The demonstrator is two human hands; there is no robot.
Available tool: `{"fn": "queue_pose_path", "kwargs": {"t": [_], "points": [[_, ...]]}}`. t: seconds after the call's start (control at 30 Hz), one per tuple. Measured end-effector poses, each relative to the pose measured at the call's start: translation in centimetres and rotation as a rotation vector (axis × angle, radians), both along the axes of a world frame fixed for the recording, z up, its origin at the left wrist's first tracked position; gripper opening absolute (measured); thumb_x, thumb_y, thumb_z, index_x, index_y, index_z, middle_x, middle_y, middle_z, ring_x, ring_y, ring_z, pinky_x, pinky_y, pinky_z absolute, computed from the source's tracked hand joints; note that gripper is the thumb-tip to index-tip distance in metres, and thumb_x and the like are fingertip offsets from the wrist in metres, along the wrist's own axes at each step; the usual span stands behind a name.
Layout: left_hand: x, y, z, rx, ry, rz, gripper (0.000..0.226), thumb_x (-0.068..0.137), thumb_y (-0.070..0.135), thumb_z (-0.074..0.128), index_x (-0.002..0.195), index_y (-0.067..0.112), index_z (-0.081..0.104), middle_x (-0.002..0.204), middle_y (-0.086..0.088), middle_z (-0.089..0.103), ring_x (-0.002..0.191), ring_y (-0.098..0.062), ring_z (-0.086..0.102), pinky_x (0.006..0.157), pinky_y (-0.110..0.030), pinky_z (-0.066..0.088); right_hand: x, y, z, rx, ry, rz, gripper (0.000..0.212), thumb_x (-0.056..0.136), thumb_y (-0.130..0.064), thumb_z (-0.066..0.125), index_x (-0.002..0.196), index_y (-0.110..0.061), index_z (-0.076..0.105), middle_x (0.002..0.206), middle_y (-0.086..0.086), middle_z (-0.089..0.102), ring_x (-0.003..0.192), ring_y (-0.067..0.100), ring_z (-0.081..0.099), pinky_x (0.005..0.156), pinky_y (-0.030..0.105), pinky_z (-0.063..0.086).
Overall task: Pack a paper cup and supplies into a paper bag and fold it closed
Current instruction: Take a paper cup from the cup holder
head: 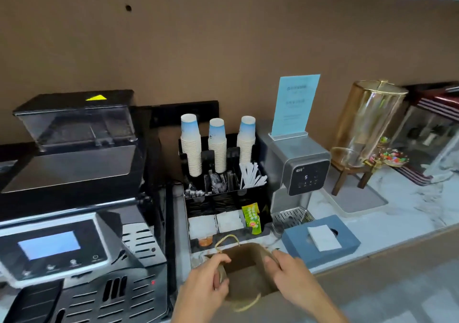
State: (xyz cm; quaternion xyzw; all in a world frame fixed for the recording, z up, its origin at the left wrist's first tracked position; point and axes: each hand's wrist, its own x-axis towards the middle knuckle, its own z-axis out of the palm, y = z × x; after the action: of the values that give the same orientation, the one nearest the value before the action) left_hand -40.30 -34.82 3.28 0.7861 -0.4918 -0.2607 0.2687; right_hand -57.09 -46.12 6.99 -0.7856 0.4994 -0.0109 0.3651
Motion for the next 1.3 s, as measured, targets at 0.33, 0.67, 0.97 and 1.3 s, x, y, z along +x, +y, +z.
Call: {"fn": "queue_pose_path", "kwargs": {"t": [0.33,0.67,0.97,1.3], "points": [[5.2,-6.9,-2.2,0.258,0.126,0.071,0.077,0.08,0.019,0.062,0.143,0.044,0.026,0.088,0.002,0.058,0.086,-0.019,0.059,0.083,-0.036,0.051,4.7,-7.2,-3.3,0.018,0.09,0.065,0.031,0.099,-0.045,0.036,0.074,-0.026,0.041,0.067,-0.004,0.055,0.064,0.022,0.067,0.063,0.033,0.053],[6.6,-9.6,-3.2,0.267,0.204,0.143,0.077,0.083,0.005,0.061,0.147,0.033,0.029,0.082,0.006,0.052,0.084,-0.013,0.059,0.079,-0.021,0.047,5.9,-9.9,-5.5,-0.218,-0.059,0.173,0.034,0.094,-0.021,0.054,0.107,-0.037,0.027,0.062,-0.007,0.048,0.054,0.008,0.047,0.057,0.026,0.044],[6.7,-11.1,-2.9,0.271,0.343,0.241,0.09,0.075,0.003,0.069,0.147,0.038,0.027,0.086,0.001,0.053,0.084,-0.014,0.058,0.074,-0.024,0.05,8.4,-13.8,-4.6,-0.12,0.215,0.495,0.083,0.079,-0.051,0.065,0.144,-0.045,0.013,0.139,-0.008,0.034,0.122,0.025,0.055,0.096,0.043,0.046],[6.3,-11.5,-2.6,0.251,0.431,0.299,0.096,0.071,0.003,0.078,0.149,0.03,0.029,0.071,0.01,0.047,0.065,-0.004,0.049,0.071,-0.016,0.044,9.4,-16.5,-4.2,0.061,0.171,0.577,0.092,0.067,-0.055,0.074,0.14,-0.048,0.019,0.128,-0.007,0.037,0.115,0.017,0.054,0.096,0.037,0.048]]}}
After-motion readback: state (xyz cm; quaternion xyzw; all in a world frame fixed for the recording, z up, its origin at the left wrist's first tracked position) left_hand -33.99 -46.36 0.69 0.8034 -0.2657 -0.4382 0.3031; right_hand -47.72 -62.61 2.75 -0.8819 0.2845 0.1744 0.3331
